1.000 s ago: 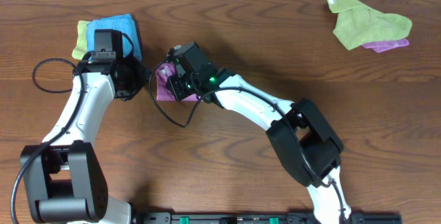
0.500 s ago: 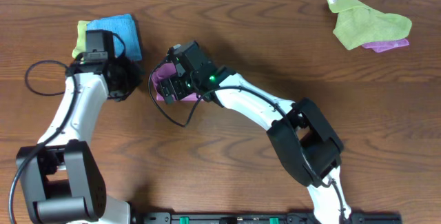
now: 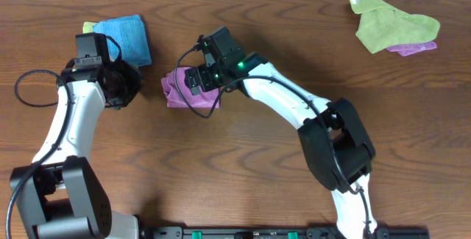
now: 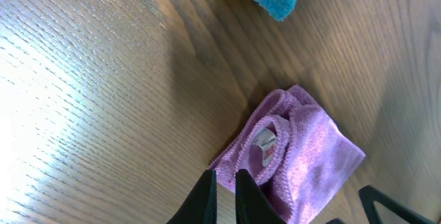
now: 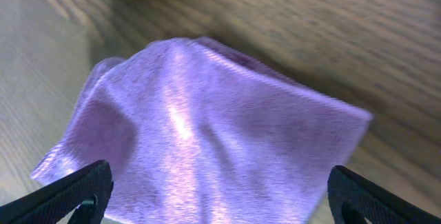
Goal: Fold the cloth
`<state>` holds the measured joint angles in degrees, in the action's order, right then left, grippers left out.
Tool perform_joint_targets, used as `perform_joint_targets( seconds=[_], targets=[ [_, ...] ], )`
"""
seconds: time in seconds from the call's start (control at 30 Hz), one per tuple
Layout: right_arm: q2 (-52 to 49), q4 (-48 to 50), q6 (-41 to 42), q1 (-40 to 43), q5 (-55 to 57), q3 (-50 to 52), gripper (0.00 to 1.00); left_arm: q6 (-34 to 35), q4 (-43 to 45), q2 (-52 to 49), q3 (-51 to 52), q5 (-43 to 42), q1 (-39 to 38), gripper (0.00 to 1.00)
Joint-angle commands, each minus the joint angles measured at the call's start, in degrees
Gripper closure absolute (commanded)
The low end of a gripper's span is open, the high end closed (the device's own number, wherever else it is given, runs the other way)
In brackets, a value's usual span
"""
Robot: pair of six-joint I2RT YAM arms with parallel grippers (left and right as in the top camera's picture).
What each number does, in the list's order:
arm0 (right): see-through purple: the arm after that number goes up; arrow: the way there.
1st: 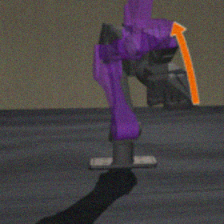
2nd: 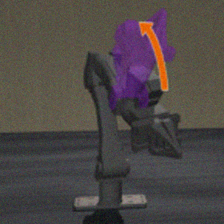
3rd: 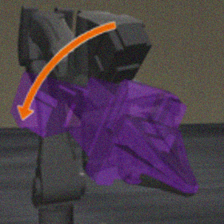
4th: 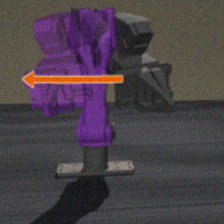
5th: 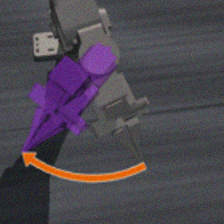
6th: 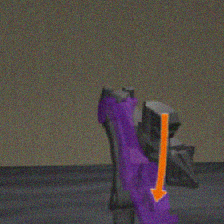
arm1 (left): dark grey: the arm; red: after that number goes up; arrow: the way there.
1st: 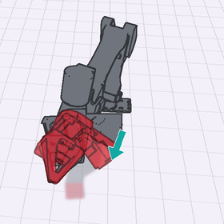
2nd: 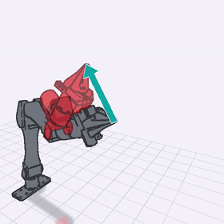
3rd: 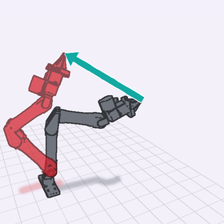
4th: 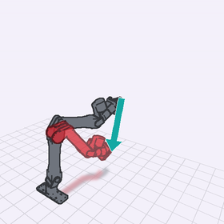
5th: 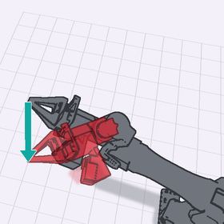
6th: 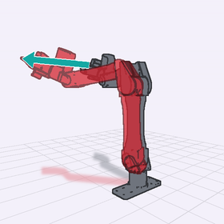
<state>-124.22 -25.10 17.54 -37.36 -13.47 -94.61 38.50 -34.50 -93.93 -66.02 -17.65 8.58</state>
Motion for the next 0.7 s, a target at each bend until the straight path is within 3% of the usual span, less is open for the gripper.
perform_joint_targets(
  seconds=[0.0,0.3,0.43,0.67],
  targets=[
    [2.08,-1.14,0.17,0.7,-0.07,-1.4,0.03,-1.29,-0.26,1.6,0.28,-0.66,0.17,0.87],
    [10.86,-6.84,0.13,4.9,2.6,-2.36,0.04,-1.27,-0.26,1.64,0.28,-8.87,0.02,0.87],
    [17.79,-16.06,-0.22,10.34,1.75,-2.36,0.04,-1.18,-0.22,1.81,0.28,-14.12,0.02,0.83],
    [27.96,-34.97,-12.5,19.23,-0.59,-2.34,0.01,-1.31,-0.44,1.81,0.28,-19.67,-0.26,0.69]
  ],
)
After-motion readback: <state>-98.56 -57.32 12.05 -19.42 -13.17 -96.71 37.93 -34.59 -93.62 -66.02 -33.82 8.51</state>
